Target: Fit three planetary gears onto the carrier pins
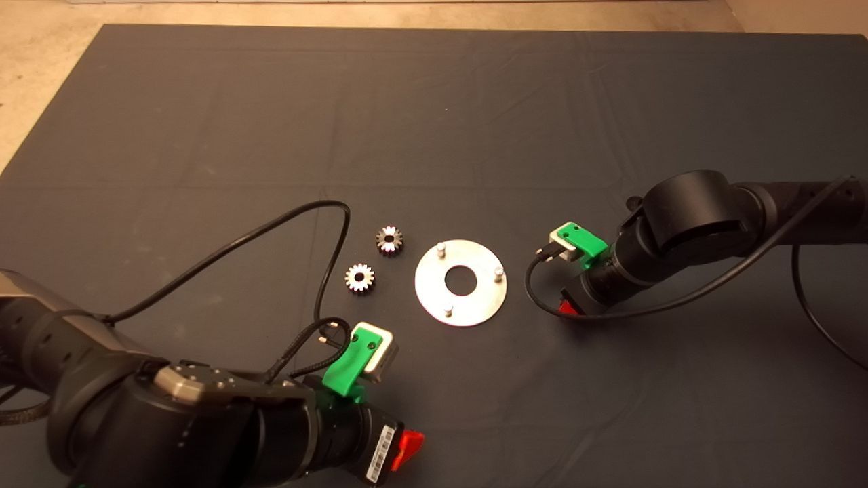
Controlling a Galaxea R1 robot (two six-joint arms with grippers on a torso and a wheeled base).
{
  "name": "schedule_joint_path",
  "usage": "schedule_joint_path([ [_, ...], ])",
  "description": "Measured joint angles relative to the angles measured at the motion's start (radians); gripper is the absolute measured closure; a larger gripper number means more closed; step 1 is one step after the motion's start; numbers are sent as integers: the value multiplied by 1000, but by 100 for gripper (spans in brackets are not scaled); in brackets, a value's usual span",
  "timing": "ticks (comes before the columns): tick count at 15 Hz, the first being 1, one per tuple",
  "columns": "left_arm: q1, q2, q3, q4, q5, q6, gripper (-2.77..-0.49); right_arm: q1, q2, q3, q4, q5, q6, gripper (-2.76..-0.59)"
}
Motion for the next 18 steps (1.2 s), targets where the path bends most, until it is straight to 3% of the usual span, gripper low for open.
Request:
schedule_joint_path([
  [1,0,0,0,0,0,0,-222,0,0,0,0,0,0,-143],
  [7,0,0,0,0,0,0,-222,0,0,-3,-4,-5,0,-118],
  [18,0,0,0,1,0,0,-222,-3,0,-3,-16,-7,0,-103],
])
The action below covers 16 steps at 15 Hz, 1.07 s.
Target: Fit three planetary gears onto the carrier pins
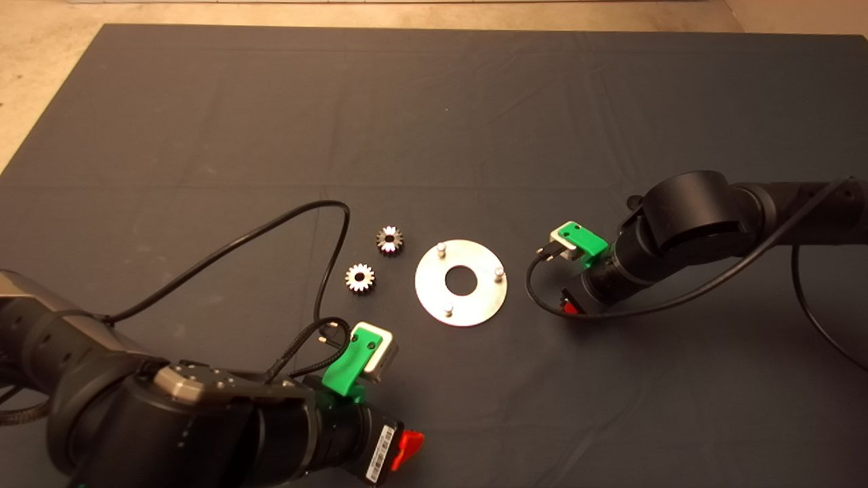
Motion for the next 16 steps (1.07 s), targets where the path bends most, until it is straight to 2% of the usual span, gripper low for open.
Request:
schedule_joint_path([
  [6,0,0,0,1,0,0,-222,0,0,3,-3,0,0,-98],
  [9,0,0,0,1,0,0,-222,-4,0,18,-10,-5,0,-98],
  [12,0,0,0,3,0,0,-222,-7,1,51,-13,3,0,-97],
  [14,0,0,0,5,0,0,-222,24,8,69,-13,3,4,-97],
  [16,0,0,0,7,0,0,-222,76,23,82,-13,3,5,-97],
])
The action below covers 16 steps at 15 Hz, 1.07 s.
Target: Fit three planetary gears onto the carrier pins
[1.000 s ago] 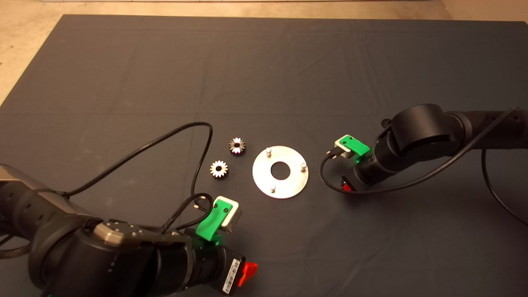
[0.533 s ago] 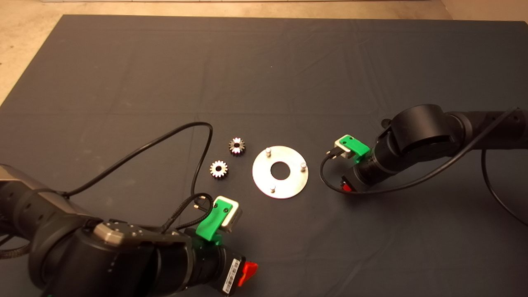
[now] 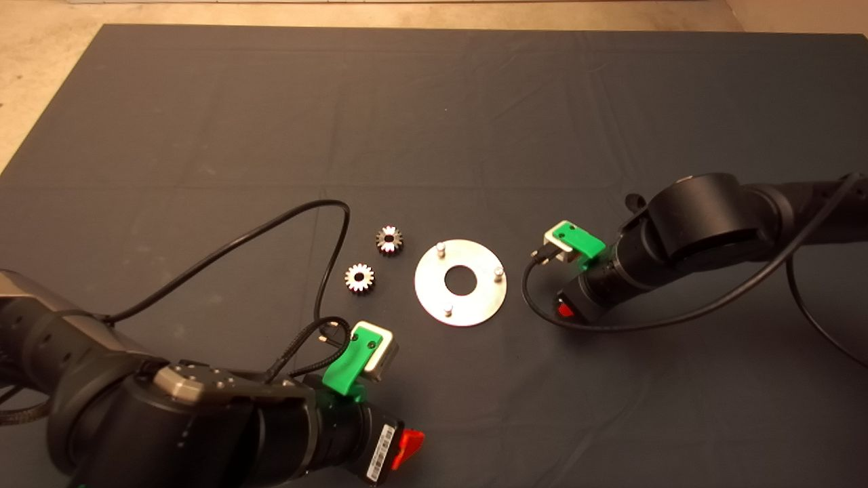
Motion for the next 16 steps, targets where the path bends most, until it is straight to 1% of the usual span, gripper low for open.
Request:
schedule_joint_path([
  [1,0,0,0,0,0,0,-222,17,8,5,0,1,2,-97],
  [3,0,0,0,1,0,0,-222,37,20,10,1,4,3,-97],
  [4,0,0,0,1,0,0,-222,43,24,10,1,3,3,-97],
  [5,0,0,0,1,0,0,-222,52,35,10,0,-3,3,-97],
  [7,0,1,0,1,0,0,-222,67,69,10,1,-4,3,-97],
  [10,0,1,0,2,0,0,-222,71,119,8,4,5,3,-97],
  [13,0,1,0,2,0,0,-222,74,158,-24,6,-2,3,-97],
  [16,0,1,0,2,0,0,-222,77,198,-62,6,2,3,-97],
])
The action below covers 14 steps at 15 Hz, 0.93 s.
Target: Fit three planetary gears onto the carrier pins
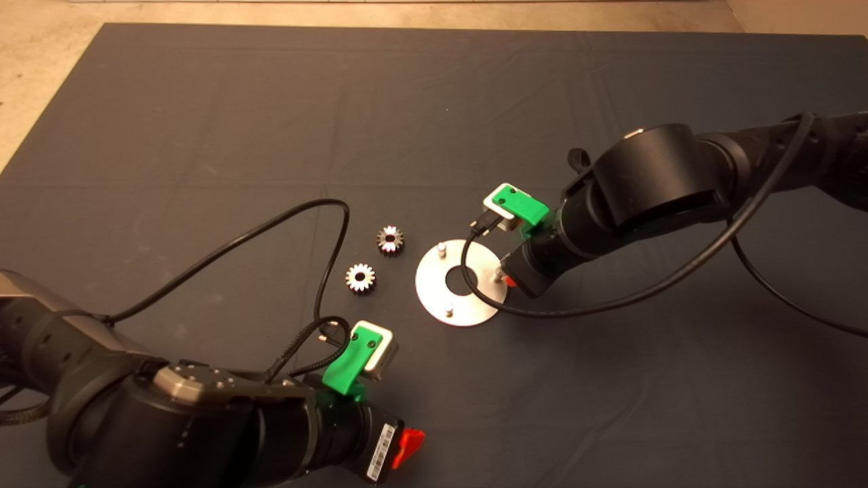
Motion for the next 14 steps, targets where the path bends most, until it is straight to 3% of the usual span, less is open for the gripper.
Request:
schedule_joint_path([
  [14,0,0,0,13,0,0,-222,-4,42,-89,1,0,-5,-97],
])
